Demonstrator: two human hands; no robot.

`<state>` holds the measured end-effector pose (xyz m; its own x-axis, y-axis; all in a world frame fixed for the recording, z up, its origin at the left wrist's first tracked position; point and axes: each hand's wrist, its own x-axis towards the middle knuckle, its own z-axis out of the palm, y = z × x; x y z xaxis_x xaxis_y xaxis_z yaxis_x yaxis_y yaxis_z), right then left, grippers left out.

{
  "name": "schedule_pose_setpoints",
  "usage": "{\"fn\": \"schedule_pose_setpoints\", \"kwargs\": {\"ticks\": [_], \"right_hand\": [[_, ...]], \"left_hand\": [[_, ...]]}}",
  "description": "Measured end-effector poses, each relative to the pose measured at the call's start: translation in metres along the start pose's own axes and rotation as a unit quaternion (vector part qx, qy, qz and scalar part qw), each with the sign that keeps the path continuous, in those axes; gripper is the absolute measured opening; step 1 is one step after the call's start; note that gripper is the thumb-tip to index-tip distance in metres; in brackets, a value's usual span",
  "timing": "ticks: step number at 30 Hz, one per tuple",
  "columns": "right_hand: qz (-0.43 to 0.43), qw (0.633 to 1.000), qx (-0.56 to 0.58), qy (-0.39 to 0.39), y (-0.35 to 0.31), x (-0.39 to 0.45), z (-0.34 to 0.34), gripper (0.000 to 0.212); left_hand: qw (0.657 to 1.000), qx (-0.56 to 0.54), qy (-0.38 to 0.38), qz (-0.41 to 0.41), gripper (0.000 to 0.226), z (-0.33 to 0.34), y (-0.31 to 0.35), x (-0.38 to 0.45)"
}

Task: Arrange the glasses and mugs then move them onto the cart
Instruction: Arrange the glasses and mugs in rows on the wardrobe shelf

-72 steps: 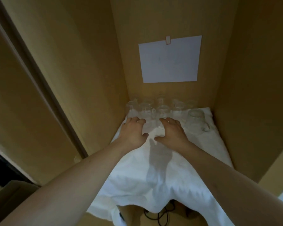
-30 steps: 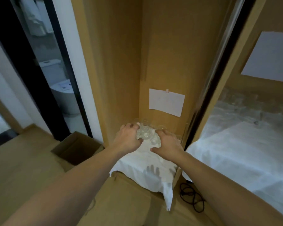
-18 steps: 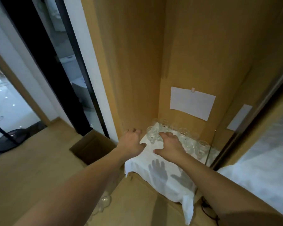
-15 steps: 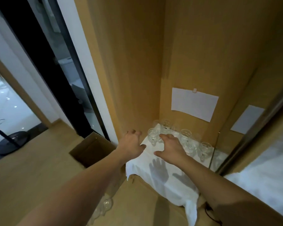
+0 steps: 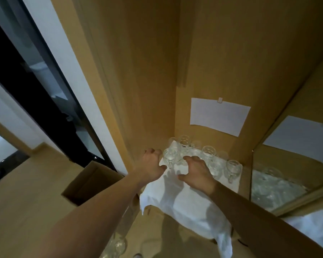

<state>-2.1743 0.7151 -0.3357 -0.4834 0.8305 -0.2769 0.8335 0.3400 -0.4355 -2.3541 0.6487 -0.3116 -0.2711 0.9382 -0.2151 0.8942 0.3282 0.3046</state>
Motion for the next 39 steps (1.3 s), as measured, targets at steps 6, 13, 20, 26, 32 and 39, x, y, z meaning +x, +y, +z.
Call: {"fn": "schedule_pose_setpoints", "kwargs": {"ticks": [6, 13, 20, 26, 32, 39], "right_hand": [[0.067, 0.998, 0.006, 0.013, -0.023, 0.017, 0.015, 0.084], [0.12, 0.993, 0.008, 0.009, -0.045, 0.022, 0.038, 0.084], [0.166, 0.986, 0.017, 0.01, -0.04, 0.023, 0.053, 0.086], [0.197, 0.98, 0.027, -0.015, -0.009, 0.039, 0.056, 0.086], [0.202, 0.976, 0.066, -0.044, 0.028, 0.084, 0.061, 0.085], [0.255, 0.957, 0.125, -0.062, 0.079, 0.142, 0.073, 0.082]], "left_hand": [[0.998, -0.013, -0.009, 0.06, 0.051, -0.014, -0.026, 0.035], [0.994, -0.027, -0.04, 0.097, 0.057, -0.006, -0.056, 0.057], [0.989, -0.062, -0.077, 0.111, 0.057, 0.015, -0.066, 0.08], [0.988, -0.043, -0.109, 0.1, 0.064, 0.041, -0.056, 0.107], [0.99, -0.085, -0.103, 0.035, 0.064, 0.066, -0.045, 0.143], [0.984, -0.122, -0.11, -0.065, 0.061, 0.108, -0.026, 0.187]]}}
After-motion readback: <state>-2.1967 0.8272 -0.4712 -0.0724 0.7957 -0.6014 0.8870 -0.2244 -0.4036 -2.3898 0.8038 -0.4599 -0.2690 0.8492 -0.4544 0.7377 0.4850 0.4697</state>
